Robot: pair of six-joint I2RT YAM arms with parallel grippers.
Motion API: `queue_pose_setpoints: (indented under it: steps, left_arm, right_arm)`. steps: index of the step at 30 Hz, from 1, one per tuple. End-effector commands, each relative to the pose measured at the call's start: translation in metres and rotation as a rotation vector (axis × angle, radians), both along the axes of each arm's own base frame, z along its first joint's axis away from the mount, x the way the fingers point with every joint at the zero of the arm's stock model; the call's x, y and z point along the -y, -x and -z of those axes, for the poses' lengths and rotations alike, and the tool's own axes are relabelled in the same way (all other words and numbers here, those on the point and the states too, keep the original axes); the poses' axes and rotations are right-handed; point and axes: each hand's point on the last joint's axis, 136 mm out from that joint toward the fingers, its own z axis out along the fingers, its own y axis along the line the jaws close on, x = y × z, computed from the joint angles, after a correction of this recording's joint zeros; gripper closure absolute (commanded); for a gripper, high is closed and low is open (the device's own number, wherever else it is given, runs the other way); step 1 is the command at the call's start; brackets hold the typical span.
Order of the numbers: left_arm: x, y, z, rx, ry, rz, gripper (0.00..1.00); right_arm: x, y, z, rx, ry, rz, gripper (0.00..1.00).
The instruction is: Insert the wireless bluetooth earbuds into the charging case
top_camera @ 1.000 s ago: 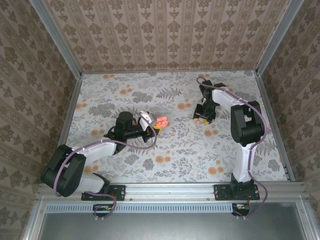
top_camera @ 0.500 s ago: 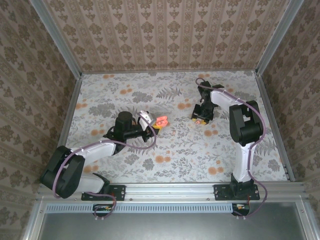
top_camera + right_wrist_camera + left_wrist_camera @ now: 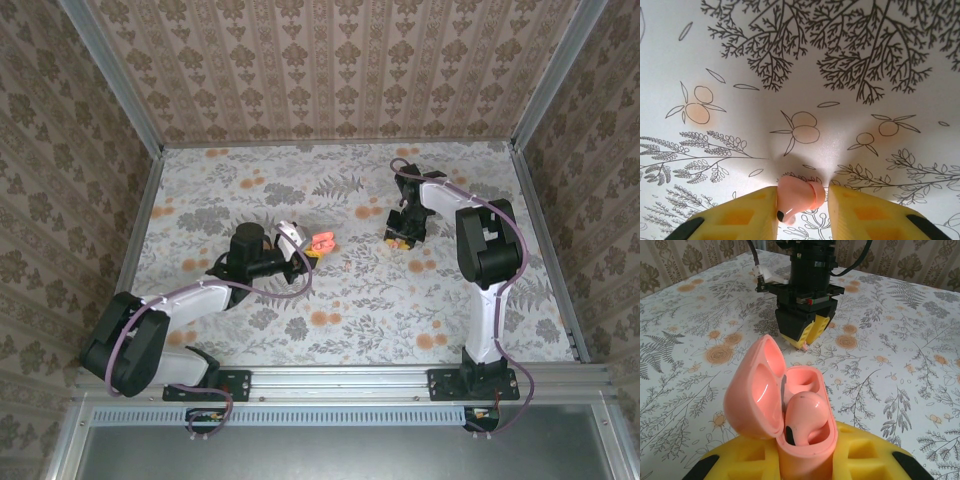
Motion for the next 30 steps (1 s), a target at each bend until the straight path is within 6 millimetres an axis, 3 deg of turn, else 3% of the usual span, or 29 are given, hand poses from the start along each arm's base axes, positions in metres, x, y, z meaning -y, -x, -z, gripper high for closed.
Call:
queue_pose_setpoints:
  steps: [1, 10, 15, 20, 30]
  left_arm:
    - [0.000, 0.001, -0.010, 0.044, 0.009, 0.019, 0.82]
    - [0.001, 0.000, -0.012, 0.045, 0.009, 0.021, 0.82]
    - [0.001, -0.001, -0.009, 0.036, 0.011, 0.021, 0.82]
    - [0.006, -0.004, -0.003, 0.011, 0.035, 0.016, 0.82]
    - [0.027, -0.004, 0.006, -0.020, 0.076, 0.043, 0.84]
  right_arm:
    - [-0.003, -0.005, 0.001, 0.005, -0.003, 0.006, 0.71]
    - [0.000, -0.007, -0.003, 0.020, 0.010, -0.003, 0.76]
    - [-0.001, -0.009, -0.016, 0.088, 0.008, -0.023, 0.77]
    - [-0.007, -0.008, -0.039, 0.230, -0.002, -0.062, 0.77]
    - [-0.037, 0.009, -0.091, 0.586, -0.057, -0.223, 0.78]
